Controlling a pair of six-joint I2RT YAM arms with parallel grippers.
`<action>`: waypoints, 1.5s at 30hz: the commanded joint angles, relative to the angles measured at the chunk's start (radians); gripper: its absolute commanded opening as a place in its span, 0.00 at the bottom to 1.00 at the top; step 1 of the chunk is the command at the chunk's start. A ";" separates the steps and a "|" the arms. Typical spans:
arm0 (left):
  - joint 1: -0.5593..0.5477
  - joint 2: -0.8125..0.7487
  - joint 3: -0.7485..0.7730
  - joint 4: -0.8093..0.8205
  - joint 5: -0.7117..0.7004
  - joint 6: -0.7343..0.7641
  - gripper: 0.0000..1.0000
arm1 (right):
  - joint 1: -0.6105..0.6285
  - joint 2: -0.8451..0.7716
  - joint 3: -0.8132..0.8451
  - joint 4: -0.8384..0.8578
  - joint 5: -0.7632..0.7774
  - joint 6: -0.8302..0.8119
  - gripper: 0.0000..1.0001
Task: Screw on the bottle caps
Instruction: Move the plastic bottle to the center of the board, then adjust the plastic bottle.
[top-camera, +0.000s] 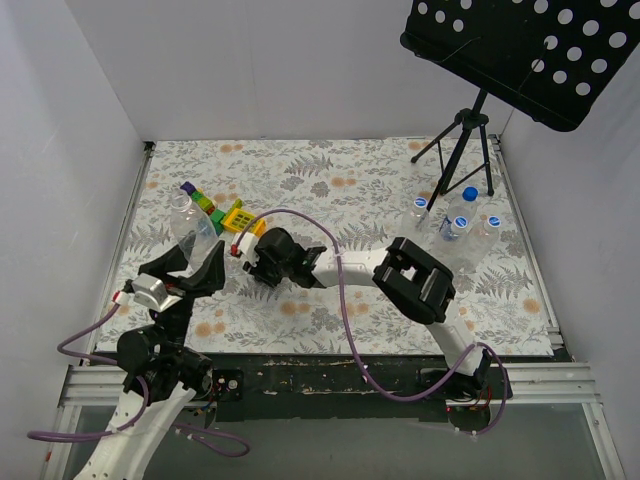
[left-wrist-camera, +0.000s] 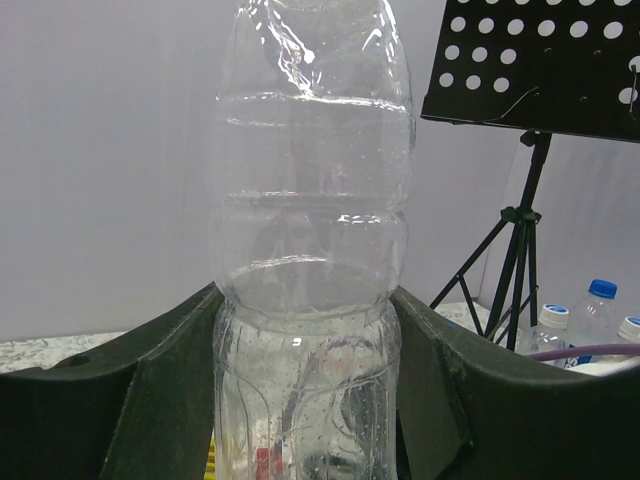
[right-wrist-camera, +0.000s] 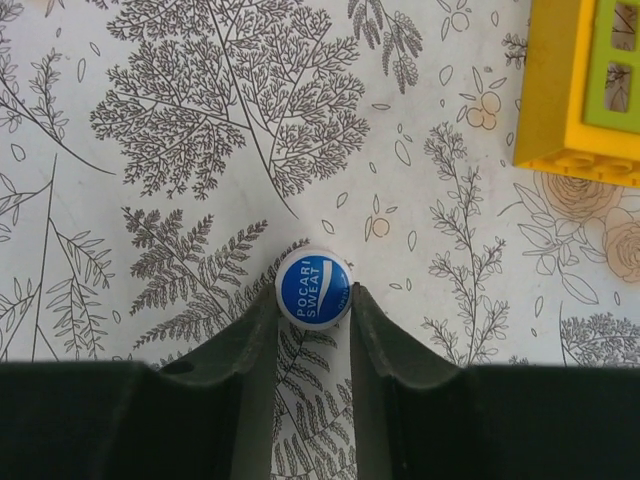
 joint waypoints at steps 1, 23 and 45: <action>0.008 0.021 0.007 0.007 0.058 -0.010 0.45 | -0.002 -0.069 -0.063 -0.017 0.069 -0.002 0.26; 0.008 0.195 0.029 0.065 0.589 -0.114 0.46 | -0.091 -0.586 -0.620 -0.455 0.172 0.255 0.45; 0.008 0.294 0.030 0.097 0.710 -0.157 0.47 | -0.091 -1.278 -0.652 0.222 -0.240 0.412 0.88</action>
